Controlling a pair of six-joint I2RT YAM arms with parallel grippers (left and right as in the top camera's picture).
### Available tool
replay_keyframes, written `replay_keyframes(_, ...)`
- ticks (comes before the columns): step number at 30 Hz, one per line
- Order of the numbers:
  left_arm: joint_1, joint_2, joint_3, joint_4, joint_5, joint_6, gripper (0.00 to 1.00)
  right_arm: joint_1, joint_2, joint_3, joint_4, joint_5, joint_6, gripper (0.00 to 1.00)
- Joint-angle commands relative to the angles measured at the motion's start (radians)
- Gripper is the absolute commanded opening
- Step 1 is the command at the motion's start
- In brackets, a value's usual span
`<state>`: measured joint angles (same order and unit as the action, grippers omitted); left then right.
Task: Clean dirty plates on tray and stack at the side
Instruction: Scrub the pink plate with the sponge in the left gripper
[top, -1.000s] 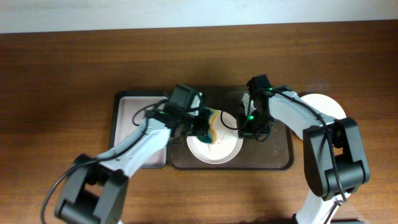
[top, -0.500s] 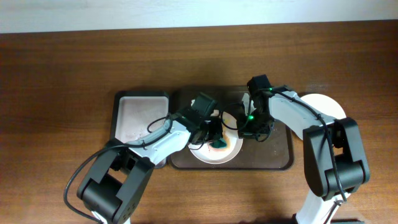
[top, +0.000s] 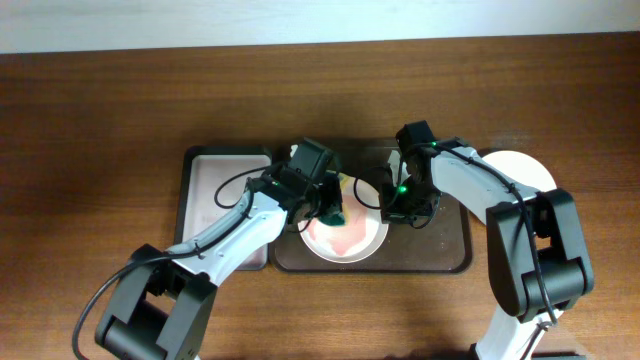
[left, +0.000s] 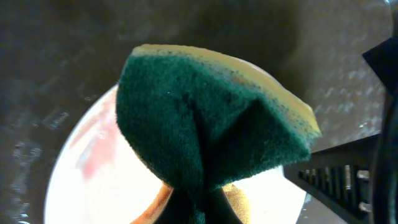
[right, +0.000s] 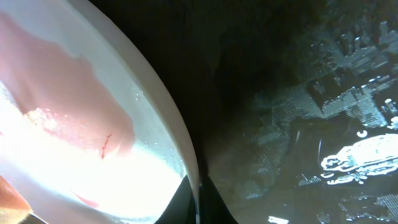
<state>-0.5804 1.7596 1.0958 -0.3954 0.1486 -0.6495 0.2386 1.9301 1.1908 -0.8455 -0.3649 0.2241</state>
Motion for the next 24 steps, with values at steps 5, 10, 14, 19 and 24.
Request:
replay_keyframes(5, -0.044, 0.110, -0.002, 0.200, 0.183, -0.155, 0.00, 0.003, 0.008, -0.012, -0.004, 0.021, 0.001, 0.04)
replay_keyframes(10, -0.061, 0.183, -0.002, 0.200, 0.186, -0.184, 0.00, 0.003, 0.008, -0.012, -0.004, 0.021, 0.001, 0.04)
replay_keyframes(14, -0.052, 0.185, -0.002, 0.088, 0.065, -0.184, 0.00, 0.003, 0.008, -0.012, -0.005, 0.021, 0.001, 0.04)
replay_keyframes(19, 0.019, 0.109, -0.002, -0.044, -0.077, -0.106, 0.00, 0.003, 0.008, -0.012, -0.004, 0.021, 0.001, 0.04)
replay_keyframes(24, 0.053, -0.058, -0.002, -0.076, -0.071, 0.092, 0.00, 0.003, 0.008, -0.012, -0.003, 0.035, 0.001, 0.04)
